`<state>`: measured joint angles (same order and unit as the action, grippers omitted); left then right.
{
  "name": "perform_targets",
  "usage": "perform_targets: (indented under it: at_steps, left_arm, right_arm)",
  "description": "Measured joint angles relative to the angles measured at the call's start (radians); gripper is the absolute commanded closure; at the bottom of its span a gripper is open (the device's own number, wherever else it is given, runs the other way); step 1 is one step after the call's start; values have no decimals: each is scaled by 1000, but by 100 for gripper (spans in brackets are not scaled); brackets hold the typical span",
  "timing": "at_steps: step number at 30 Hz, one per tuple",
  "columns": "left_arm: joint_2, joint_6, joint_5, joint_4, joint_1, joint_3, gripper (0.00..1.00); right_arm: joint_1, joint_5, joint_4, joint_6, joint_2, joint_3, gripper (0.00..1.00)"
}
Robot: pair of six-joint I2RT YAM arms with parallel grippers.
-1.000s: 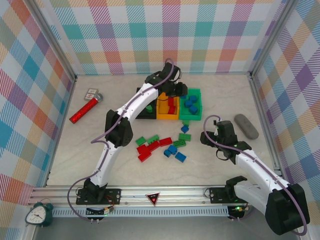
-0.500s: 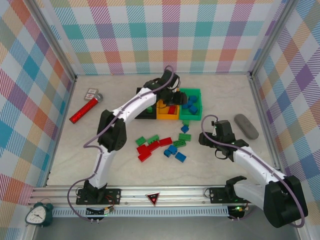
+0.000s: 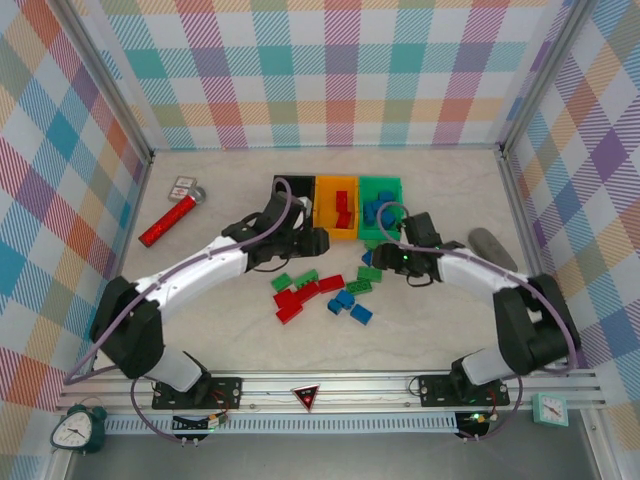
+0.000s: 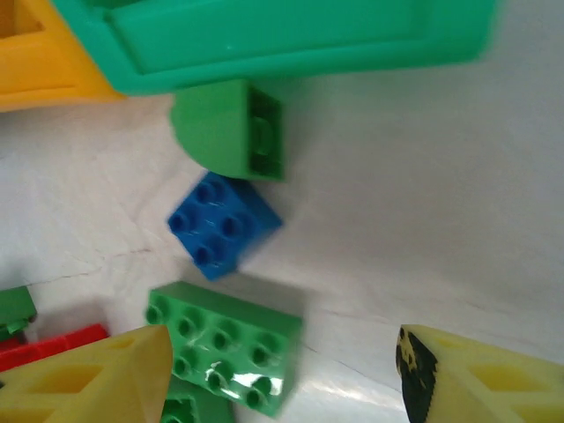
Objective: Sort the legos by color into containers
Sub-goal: Pick up the lego from the center of the table.
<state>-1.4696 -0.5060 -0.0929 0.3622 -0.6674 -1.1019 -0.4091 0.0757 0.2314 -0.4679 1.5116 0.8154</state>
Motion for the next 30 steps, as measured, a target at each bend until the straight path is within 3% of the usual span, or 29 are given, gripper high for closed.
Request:
perform_targets:
  at_steps: [5,17,20,25,30]
  left_arm:
    - [53,-7,25,-3,0,47,46]
    - [48,2,27,-3,0,53,46]
    - [45,5,28,-3,0,53,46]
    - [44,13,28,-2,0,53,46]
    - [47,24,47,2,0,53,46]
  right_arm:
    - [-65,-76,87,14,163,184,31]
    - [-89,-151,260,35,308,347,36]
    - [-109,-151,276,37,348,377,42]
    - [-119,-163,286,43,364,382,60]
    - [-119,-161,290,41,342,373,62]
